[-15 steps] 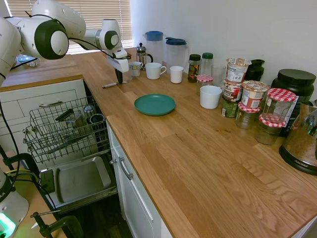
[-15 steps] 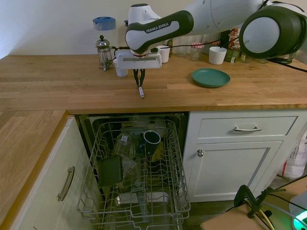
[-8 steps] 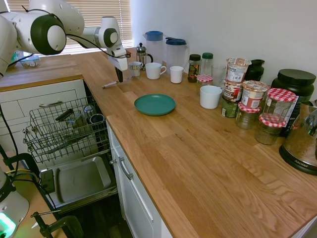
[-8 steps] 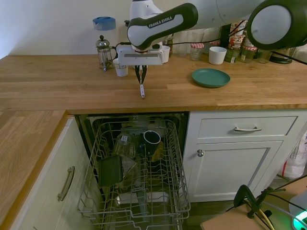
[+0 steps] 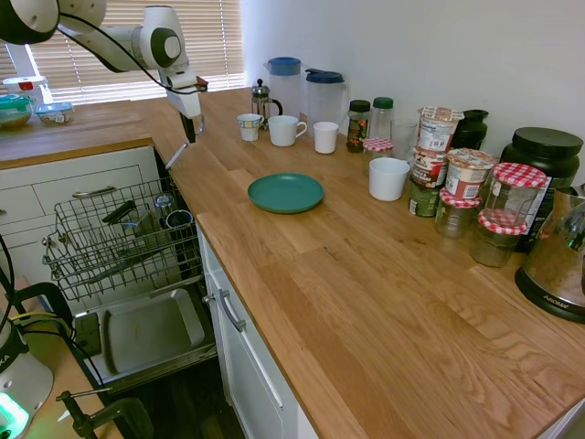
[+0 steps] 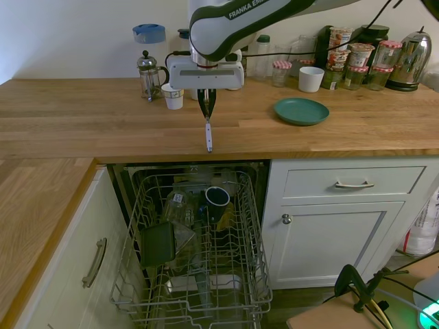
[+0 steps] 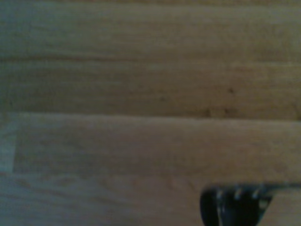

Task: Put the fork in the dishwasher

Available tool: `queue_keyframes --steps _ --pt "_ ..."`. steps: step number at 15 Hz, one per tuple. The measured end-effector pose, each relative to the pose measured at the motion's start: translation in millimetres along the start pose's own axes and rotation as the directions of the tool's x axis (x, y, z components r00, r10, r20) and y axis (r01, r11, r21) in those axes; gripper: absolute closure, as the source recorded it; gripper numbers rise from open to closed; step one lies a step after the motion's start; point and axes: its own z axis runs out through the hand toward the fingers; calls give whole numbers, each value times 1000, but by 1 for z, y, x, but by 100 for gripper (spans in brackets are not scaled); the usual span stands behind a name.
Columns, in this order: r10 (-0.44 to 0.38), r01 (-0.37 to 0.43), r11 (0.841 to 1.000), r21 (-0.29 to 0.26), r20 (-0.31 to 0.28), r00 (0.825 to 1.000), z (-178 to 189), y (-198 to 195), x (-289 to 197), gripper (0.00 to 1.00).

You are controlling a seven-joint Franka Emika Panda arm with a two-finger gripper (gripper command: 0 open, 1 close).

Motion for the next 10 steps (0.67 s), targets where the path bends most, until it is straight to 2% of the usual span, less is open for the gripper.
queue_keyframes --steps 4,10 --pt "7 -4 999 -41 74 997 12 55 -33 100" --pt "17 3 994 -107 190 982 72 118 -59 100"
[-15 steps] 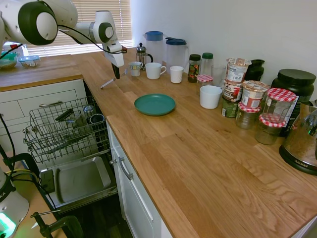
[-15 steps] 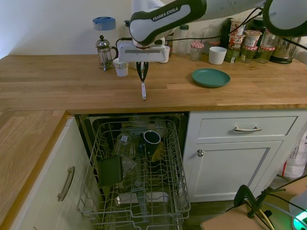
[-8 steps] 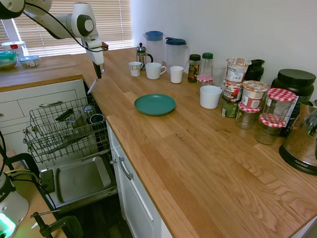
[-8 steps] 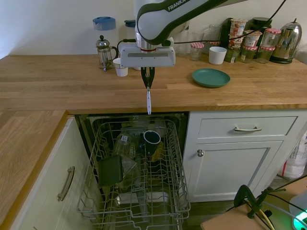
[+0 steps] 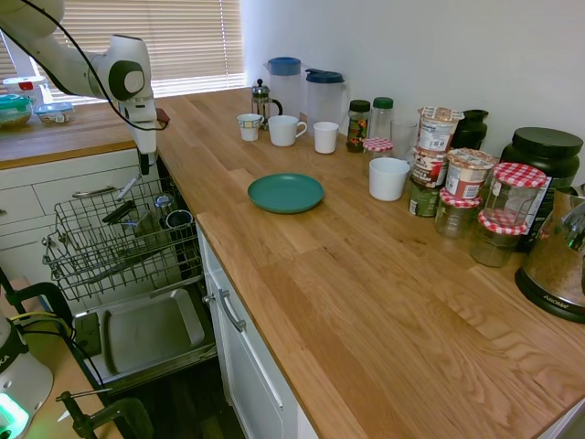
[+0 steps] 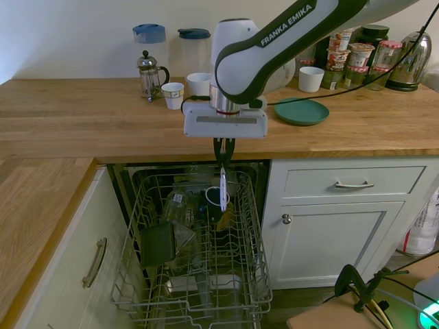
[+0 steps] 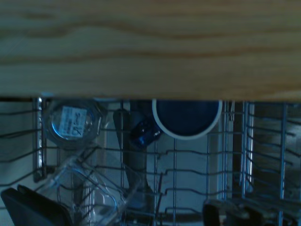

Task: Put the fork in the dishwasher

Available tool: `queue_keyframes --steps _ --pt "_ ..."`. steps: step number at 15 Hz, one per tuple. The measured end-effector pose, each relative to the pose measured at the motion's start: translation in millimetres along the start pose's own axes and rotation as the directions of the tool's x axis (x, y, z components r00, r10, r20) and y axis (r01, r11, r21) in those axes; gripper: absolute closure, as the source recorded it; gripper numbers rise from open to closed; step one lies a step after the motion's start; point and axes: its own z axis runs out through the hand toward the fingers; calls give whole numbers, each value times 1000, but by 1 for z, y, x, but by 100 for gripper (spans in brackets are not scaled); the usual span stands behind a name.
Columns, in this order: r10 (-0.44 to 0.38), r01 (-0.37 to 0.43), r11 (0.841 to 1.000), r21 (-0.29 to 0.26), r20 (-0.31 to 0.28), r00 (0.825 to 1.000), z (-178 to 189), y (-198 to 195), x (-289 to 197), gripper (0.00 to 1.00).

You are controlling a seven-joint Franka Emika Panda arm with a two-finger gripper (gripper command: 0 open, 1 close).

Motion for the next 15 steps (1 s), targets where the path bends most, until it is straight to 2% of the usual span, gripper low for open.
queue_keyframes --steps 6,11,15 --pt "-19 25 997 -74 85 996 72 27 -17 100" --pt "-44 52 996 -73 117 992 86 27 -20 100" --pt "-47 71 989 -132 172 984 121 38 -33 100"
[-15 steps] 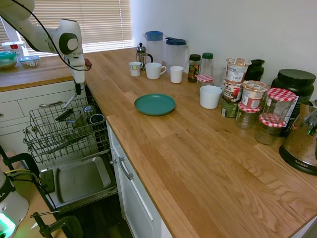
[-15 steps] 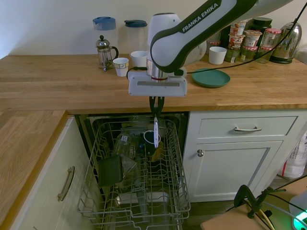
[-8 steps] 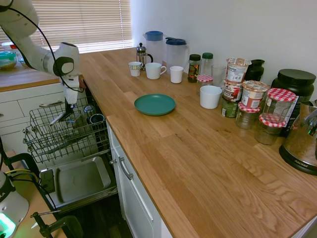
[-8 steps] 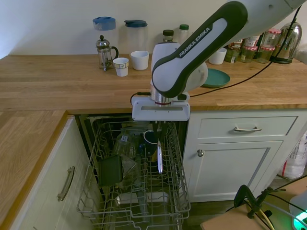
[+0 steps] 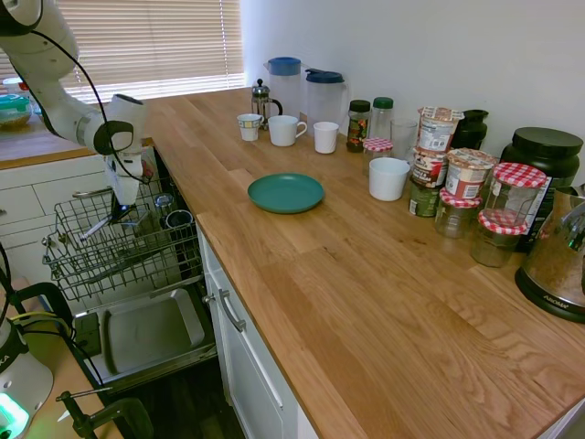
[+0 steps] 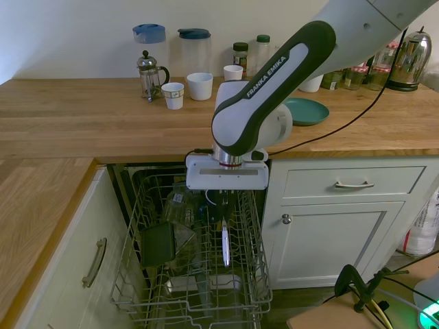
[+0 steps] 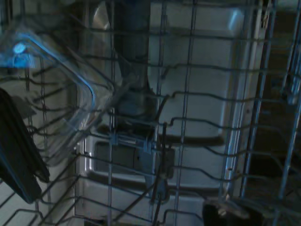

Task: Put the fork in the dishwasher

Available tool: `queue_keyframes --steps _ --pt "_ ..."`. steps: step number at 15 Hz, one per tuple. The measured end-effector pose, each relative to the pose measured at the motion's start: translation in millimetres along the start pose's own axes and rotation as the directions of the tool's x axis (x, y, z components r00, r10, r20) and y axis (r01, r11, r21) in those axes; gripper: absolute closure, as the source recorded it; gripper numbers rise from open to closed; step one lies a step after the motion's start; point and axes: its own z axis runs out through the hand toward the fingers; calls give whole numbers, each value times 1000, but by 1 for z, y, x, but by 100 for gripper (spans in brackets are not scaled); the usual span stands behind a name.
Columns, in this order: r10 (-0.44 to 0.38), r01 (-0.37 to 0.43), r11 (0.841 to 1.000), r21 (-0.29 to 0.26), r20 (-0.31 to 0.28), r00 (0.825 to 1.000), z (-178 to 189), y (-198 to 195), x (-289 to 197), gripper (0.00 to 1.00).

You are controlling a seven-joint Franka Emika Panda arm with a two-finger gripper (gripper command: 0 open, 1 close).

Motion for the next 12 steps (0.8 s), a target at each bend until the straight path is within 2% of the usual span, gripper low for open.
queue_keyframes --steps 7,12 --pt "18 -15 999 -46 76 997 69 7 22 100" --pt "35 -30 998 -51 91 995 88 4 40 100"
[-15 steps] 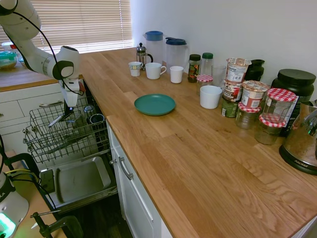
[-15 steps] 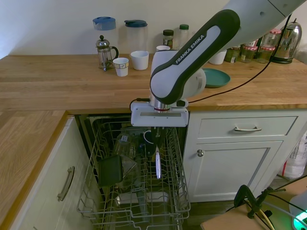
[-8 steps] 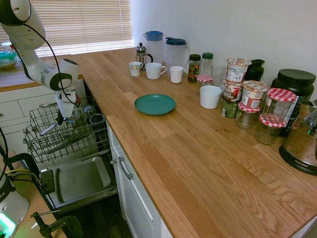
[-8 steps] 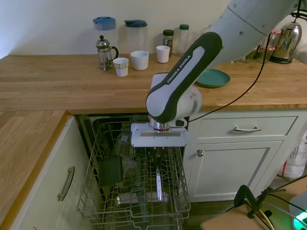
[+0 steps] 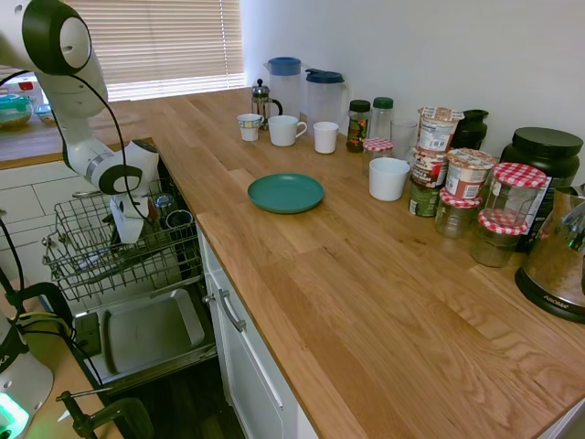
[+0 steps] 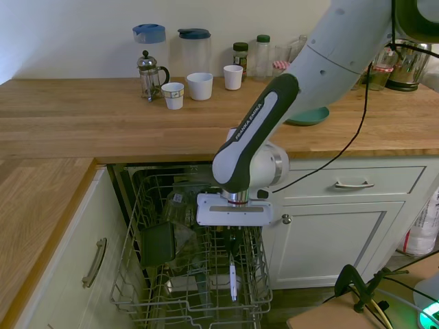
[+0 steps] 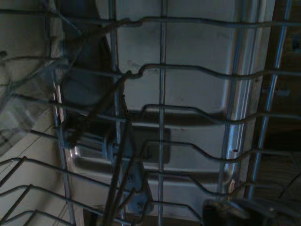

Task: Put the fork in the dishwasher

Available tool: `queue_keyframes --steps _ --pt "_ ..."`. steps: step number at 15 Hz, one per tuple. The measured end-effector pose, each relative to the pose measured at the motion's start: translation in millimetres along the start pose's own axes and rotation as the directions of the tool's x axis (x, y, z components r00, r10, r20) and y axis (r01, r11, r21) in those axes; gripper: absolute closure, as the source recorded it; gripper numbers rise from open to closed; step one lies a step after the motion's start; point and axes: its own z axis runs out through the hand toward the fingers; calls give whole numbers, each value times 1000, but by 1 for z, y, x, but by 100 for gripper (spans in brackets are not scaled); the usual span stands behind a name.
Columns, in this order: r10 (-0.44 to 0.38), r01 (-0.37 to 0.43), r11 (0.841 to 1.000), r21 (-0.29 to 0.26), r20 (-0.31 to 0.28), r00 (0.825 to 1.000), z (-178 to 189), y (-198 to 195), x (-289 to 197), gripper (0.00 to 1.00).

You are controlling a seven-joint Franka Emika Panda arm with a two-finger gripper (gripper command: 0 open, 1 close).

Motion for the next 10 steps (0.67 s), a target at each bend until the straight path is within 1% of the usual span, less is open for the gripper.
queue_keyframes --steps 3,4,10 --pt "3 -3 1000 4 4 1000 -2 -5 1 100" --pt "5 -5 1000 4 5 1000 -2 -6 2 0" --pt "9 -9 1000 6 5 1000 -5 -11 6 0"
